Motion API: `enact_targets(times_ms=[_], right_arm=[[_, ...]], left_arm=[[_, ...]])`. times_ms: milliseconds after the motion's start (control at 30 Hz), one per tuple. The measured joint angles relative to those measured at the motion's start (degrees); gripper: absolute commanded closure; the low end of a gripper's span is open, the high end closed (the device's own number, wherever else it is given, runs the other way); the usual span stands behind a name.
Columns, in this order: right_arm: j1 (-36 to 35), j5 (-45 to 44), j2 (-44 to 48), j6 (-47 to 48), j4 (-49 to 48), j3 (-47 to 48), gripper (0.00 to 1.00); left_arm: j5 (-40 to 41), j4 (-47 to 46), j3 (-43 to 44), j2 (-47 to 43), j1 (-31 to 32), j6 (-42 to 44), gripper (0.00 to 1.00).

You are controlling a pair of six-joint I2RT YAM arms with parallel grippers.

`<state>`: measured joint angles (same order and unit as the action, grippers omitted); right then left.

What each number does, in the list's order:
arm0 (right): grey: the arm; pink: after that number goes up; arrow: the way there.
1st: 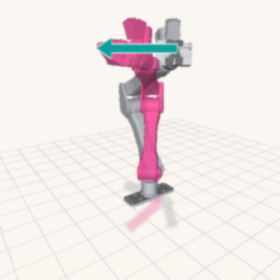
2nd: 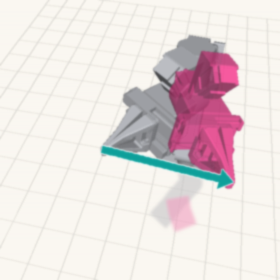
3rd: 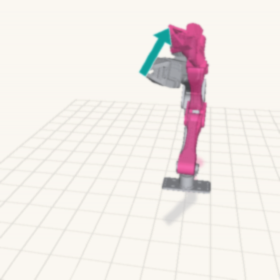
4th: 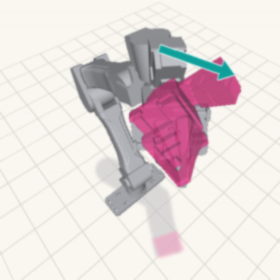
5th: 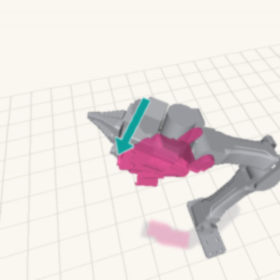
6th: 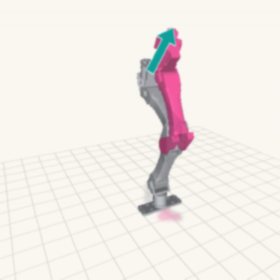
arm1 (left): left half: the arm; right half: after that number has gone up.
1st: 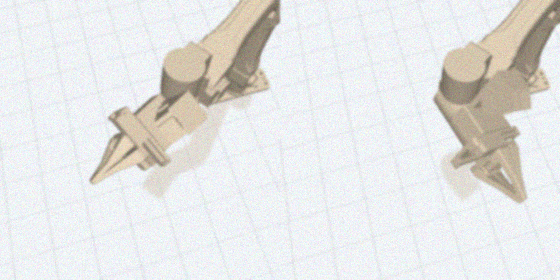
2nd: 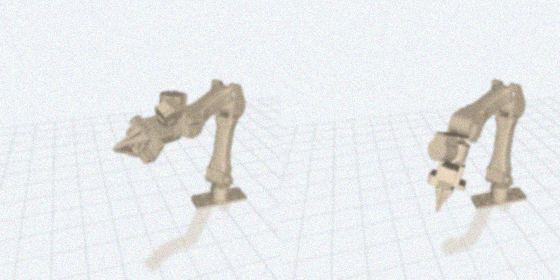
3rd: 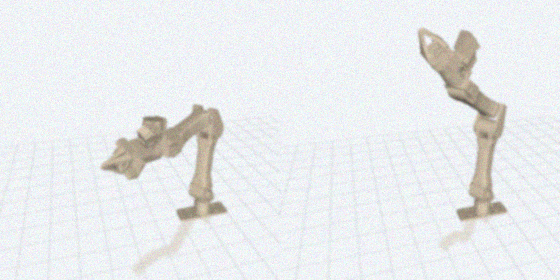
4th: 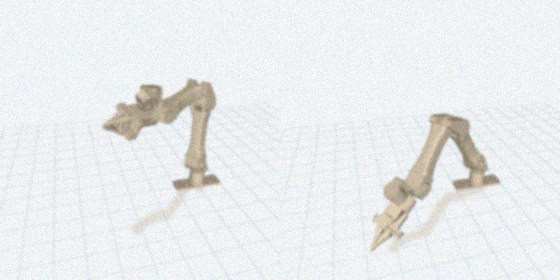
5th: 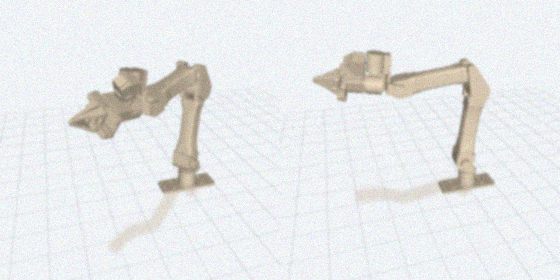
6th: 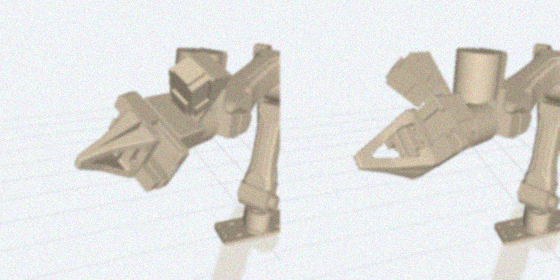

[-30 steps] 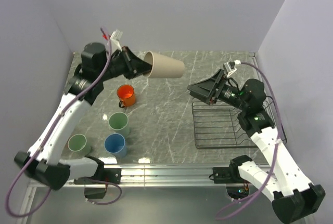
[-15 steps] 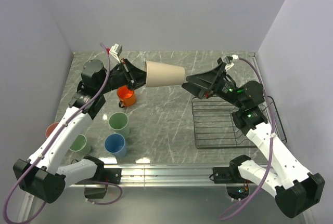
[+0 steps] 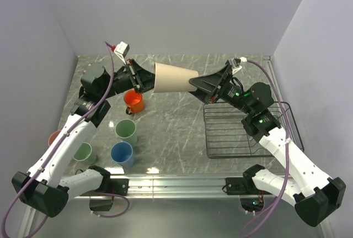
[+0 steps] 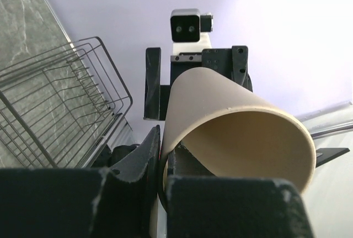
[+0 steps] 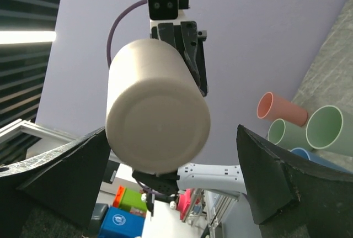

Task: Load the cups into the dish rack

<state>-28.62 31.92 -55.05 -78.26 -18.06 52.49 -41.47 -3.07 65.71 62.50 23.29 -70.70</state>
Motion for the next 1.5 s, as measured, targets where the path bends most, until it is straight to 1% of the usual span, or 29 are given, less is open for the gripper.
enact_targets(times_ms=[100, 200, 300, 333, 367, 400, 467, 533, 633, 667, 800, 833, 1000, 1067, 1100, 1167, 1500], right_arm=[[-0.3, -0.9, -1.0, -0.6, -1.3, 0.0, 0.03], [-0.7, -2.1, -2.8, -1.6, -1.8, 0.8, 0.09], [-1.4, -2.9, -4.8, -2.0, -2.0, 2.1, 0.19], [-1.7, -2.9, -5.2, -2.2, -2.0, 2.6, 0.26], [-2.1, -3.0, -5.6, -2.2, -2.0, 3.1, 0.27], [-2.4, -3.0, -5.8, -2.4, -2.0, 3.5, 0.26], [-2.5, -3.0, -6.1, -2.4, -2.1, 4.2, 0.22], [-2.8, -3.0, -6.4, -2.5, -2.1, 4.8, 0.14], [-3.3, -3.0, -6.4, -2.6, -2.0, 4.9, 0.07], [-3.4, -3.0, -6.4, -2.6, -1.9, 4.9, 0.06], [-3.5, -3.0, -6.3, -2.7, -1.6, 4.8, 0.06], [-3.5, -3.1, -6.1, -2.8, -1.6, 4.7, 0.09], [-3.5, -4.0, -4.5, -2.9, -1.6, 3.4, 0.1], [-3.6, -4.1, -3.7, -3.2, -1.8, 2.6, 0.12], [-3.6, -4.2, -3.5, -3.3, -1.8, 2.3, 0.15], [-3.7, -4.3, -2.9, -3.5, -2.1, 1.5, 0.18], [-3.8, -5.5, -3.1, -4.6, -2.3, 0.4, 0.18]], left_arm=[[-1.0, -1.5, -1.7, -0.1, 0.0, -0.5, 1.0], [-2.0, -3.3, -4.1, -0.1, 0.0, -1.5, 1.0], [-2.4, -3.7, -5.4, -0.1, 0.1, -2.1, 1.0], [-2.4, -4.0, -5.6, -0.1, 0.1, -2.3, 1.0], [-2.4, -4.4, -5.6, 0.0, 0.1, -2.4, 1.0], [-2.3, -5.0, -5.6, 0.0, 0.1, -2.6, 1.0], [-2.0, -5.7, -5.6, -0.2, 0.1, -2.6, 1.0], [-1.4, -5.7, -5.6, -0.4, 0.2, -2.5, 1.0], [-0.2, -5.9, -6.6, -1.2, 0.2, -2.5, 1.0], [0.3, -5.9, -7.1, -1.6, 0.3, -2.5, 1.0], [2.6, -5.7, -8.5, -3.1, 0.7, -2.4, 1.0], [3.1, -5.6, -8.5, -3.3, 0.7, -2.4, 1.0], [6.9, -5.1, -8.5, -4.6, 0.7, -2.4, 1.0], [9.0, -4.7, -8.5, -5.4, 0.7, -2.4, 1.0], [9.9, -4.6, -8.5, -5.7, 0.7, -2.4, 1.0], [11.1, -4.4, -8.5, -5.8, 0.7, -2.3, 1.0], [14.5, -4.4, -9.9, -5.8, 2.3, -2.4, 1.0]])
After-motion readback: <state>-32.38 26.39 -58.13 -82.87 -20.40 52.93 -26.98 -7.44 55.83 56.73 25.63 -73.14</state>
